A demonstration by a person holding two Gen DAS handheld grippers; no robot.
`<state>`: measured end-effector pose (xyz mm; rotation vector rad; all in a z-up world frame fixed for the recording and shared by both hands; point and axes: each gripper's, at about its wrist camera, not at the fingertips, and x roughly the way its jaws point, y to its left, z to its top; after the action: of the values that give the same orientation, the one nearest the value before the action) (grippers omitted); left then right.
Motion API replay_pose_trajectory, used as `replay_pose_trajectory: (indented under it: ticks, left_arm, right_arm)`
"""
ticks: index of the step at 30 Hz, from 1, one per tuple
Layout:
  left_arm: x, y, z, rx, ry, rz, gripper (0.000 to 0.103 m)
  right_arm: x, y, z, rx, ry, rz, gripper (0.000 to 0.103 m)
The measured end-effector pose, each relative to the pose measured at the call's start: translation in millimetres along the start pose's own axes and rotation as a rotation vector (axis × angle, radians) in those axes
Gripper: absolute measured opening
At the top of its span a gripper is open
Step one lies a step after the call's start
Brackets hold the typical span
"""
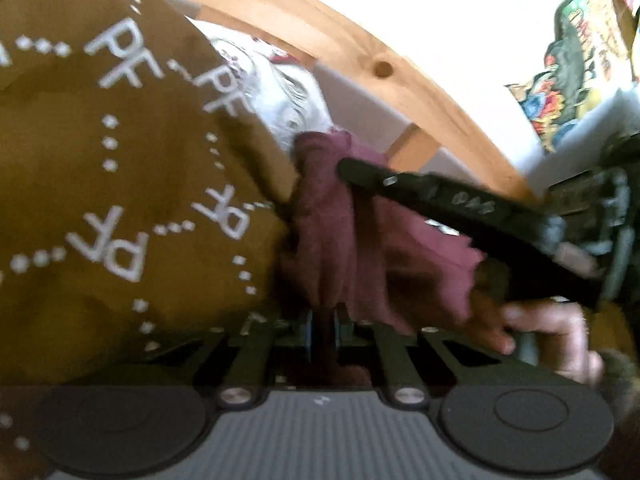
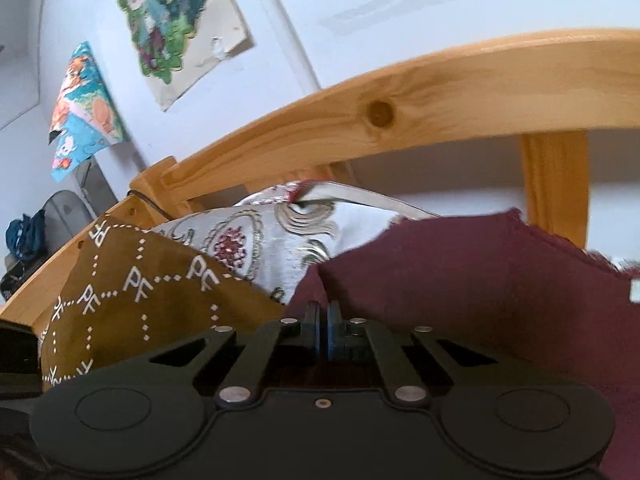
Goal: Fold small clothes
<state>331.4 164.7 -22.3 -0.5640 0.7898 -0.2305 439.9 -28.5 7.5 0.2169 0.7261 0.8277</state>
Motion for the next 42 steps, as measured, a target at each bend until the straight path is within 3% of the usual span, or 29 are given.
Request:
replay_pose_trajectory:
  ticks: [5, 9, 11, 16, 19, 21, 24, 28, 32, 37, 42]
  left_arm:
    - [-23.2, 7.1, -9.5, -0.077, -0.087, 0.087, 0.008]
    - [-18.4, 11.4, -9.2, -0.089, -0.063, 0.139, 0.009]
    - [-15.3, 6.7, -10.3, -0.068, -0.053, 0.160, 0.016]
    - [-17.4, 2.2, -12.0, -0.066, -0.048, 0.166, 0.028]
    - [-23.3, -1.4, -14.6, -0.075, -0.049, 0.157, 0.049]
    - [-32.3, -7.9, -17.8, -0.050, -0.063, 0.163, 0.073]
    - [-47.2, -25.2, -28.7, 0.037, -0.081, 0.195, 0.099]
    - [-67.7, -46.2, -46.8, 0.161, -0.075, 0.225, 0.102]
    - [-88.5, -63.9, -65.3, 0.208, -0.053, 0.243, 0.102]
    - [-122.0, -80.1, -93.3, 0.225, -0.020, 0.249, 0.102]
    - [-149.3, -91.6, -131.1, 0.289, -0.027, 0.219, 0.102]
  right_arm:
    - [-5.3, 23.4, 7.3, -0.071, -0.050, 0.050, 0.002]
    - [7.7, 39.8, 8.3, -0.116, -0.035, 0.043, 0.002]
    - [14.4, 43.4, 5.2, -0.131, -0.009, 0.008, 0.004]
    - [-16.7, 32.3, -2.5, -0.126, -0.013, -0.054, 0.039]
    - [-52.6, 23.1, -13.7, -0.161, -0.011, -0.106, 0.053]
    - [-79.9, 16.4, -26.5, -0.188, -0.001, -0.140, 0.064]
    - [-125.4, 10.5, -53.3, -0.208, 0.007, -0.199, 0.078]
    - [-189.3, 10.0, -99.5, -0.211, 0.011, -0.289, 0.092]
    - [-241.6, 20.4, -140.8, -0.223, 0.016, -0.360, 0.101]
    - [-293.3, 43.2, -186.9, -0.267, 0.014, -0.445, 0.102]
    - [-328.8, 61.5, -225.2, -0.230, 0.032, -0.480, 0.102]
